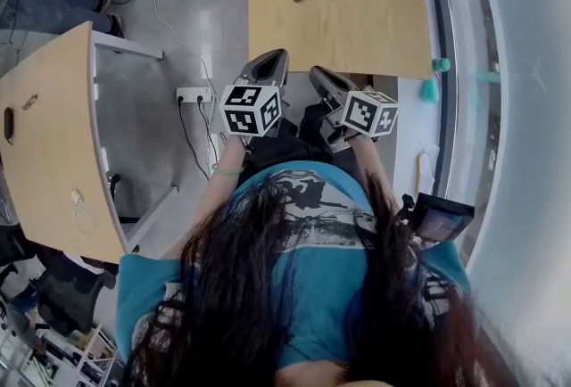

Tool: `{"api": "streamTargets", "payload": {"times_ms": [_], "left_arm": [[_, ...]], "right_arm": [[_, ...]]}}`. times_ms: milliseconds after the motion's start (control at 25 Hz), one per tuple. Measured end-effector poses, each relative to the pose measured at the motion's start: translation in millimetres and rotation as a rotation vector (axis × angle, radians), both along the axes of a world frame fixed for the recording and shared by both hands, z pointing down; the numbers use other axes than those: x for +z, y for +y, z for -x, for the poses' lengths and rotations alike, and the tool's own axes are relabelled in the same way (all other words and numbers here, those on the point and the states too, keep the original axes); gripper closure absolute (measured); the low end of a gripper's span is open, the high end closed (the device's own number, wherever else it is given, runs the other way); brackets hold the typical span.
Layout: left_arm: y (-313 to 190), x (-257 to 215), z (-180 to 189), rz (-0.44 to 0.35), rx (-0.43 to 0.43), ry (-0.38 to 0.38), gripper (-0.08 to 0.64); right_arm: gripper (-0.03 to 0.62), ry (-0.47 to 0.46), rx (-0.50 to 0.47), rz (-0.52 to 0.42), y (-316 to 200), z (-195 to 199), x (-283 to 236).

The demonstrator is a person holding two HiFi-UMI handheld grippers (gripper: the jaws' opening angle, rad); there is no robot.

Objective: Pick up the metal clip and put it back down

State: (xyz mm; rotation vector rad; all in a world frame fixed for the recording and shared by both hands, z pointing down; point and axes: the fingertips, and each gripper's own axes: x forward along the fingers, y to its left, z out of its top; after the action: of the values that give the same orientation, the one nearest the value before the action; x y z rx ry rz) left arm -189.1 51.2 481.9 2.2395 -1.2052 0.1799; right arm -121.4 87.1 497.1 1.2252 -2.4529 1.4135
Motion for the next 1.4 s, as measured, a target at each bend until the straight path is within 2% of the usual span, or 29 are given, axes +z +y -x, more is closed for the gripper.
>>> {"api": "streamTargets", "payload": {"times_ms": [320, 680, 960, 1400], "left_arm": [[26.7, -5.3, -3.2, -0.018, -0.029, 0.007, 0.557], [82.5, -15.3, -29.6, -0.021, -0.106, -0.008, 0.557], [141.1, -15.5, -66.9, -0.028, -0.121, -0.029, 0.557], [204.4, -6.9, -84.2, -0.017, -0.124, -0.064, 0.557]], "right_arm": [[0.561, 0.01, -0.036, -0.009, 28.6, -1.2, -0.7], [0.56, 0.0, -0.092, -0.029, 84.4, -37.9, -7.1], [0.561, -0.028, -0.13, -0.053, 135.0, -66.8, -8.3], [0.561, -0.014, -0.179, -0.047, 195.9, -78.6, -0.7]]}}
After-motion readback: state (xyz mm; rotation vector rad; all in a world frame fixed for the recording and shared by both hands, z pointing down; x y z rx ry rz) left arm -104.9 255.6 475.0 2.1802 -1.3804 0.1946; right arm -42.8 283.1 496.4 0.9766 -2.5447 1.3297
